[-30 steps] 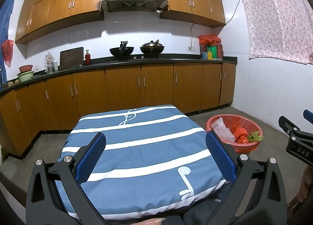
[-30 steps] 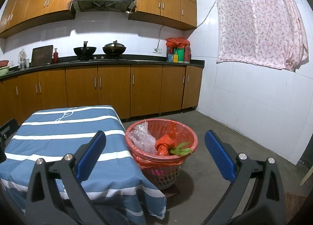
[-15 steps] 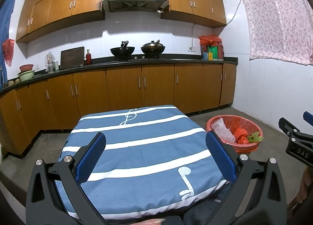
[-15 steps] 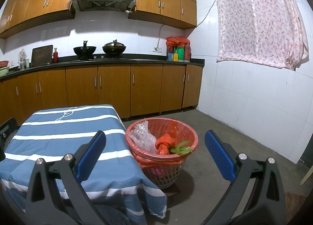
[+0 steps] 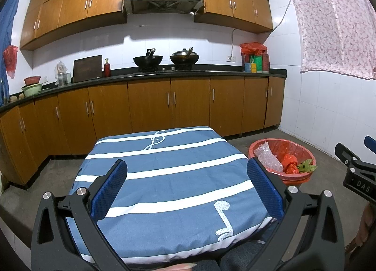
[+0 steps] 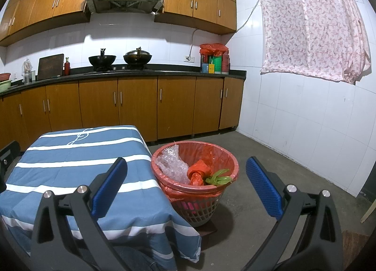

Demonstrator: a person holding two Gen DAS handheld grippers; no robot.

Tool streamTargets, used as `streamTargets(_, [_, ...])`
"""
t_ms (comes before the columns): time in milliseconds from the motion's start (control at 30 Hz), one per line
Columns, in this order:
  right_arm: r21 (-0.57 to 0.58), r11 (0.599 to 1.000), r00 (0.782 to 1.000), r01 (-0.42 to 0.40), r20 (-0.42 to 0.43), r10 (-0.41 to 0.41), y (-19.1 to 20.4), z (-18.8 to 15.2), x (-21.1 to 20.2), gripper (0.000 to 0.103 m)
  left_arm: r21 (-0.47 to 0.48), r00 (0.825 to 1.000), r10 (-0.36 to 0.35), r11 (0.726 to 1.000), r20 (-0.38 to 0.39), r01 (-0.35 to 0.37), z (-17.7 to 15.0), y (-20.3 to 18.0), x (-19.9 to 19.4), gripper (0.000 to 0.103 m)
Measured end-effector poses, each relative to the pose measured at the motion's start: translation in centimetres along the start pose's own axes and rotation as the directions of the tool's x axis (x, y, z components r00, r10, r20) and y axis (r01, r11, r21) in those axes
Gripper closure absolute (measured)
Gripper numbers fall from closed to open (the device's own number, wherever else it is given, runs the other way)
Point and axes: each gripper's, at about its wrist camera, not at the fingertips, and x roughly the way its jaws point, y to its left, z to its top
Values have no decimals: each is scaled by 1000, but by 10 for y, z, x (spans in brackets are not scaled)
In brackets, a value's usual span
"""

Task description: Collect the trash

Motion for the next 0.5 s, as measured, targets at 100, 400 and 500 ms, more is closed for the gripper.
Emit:
streamTargets(100, [0, 1000, 1000, 0, 0, 0, 0, 0, 0, 4, 0, 1000, 0, 1000, 0, 0, 0, 0, 0, 2])
streamTargets(400, [0, 1000, 1000, 0, -1, 0, -1, 1, 0, 4, 0, 1000, 0, 1000, -1, 0, 0, -1, 0, 2])
streamTargets(500, [2, 1000, 1000, 0, -3, 0, 0, 0, 0, 4, 0, 1000, 0, 1000, -1, 0, 0, -1, 0, 2])
